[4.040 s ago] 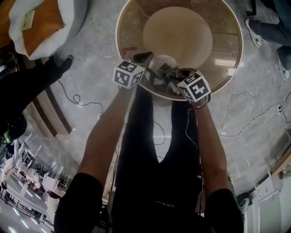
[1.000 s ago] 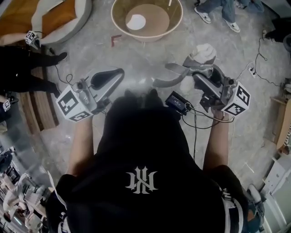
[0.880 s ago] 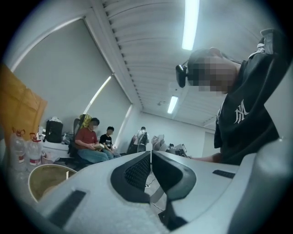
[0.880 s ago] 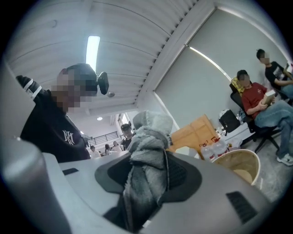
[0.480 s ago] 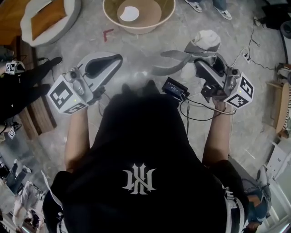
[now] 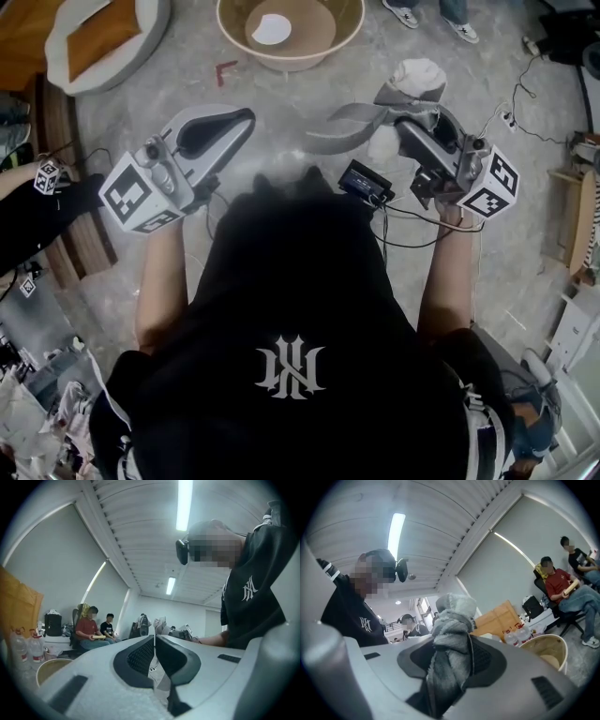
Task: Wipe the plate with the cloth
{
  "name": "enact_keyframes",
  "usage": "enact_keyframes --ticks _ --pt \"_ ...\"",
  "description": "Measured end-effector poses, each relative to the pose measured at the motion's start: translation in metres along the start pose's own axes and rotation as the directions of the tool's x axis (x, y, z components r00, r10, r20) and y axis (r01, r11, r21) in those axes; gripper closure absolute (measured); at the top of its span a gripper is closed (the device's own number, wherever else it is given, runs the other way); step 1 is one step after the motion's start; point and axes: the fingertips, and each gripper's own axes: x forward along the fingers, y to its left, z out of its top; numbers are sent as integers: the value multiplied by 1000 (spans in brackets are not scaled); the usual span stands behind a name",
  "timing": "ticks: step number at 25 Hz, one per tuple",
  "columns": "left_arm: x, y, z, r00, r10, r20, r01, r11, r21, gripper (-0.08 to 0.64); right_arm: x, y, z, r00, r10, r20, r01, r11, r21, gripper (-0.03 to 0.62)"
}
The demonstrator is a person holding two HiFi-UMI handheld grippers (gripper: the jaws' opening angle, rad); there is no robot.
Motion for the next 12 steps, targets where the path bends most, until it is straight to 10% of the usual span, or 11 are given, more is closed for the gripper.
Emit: enact_keyframes --ticks 12 --pt "-6 5 -9 1000 -3 8 3 1000 8 551 -11 -7 -1 999 -32 29 32 999 -21 431"
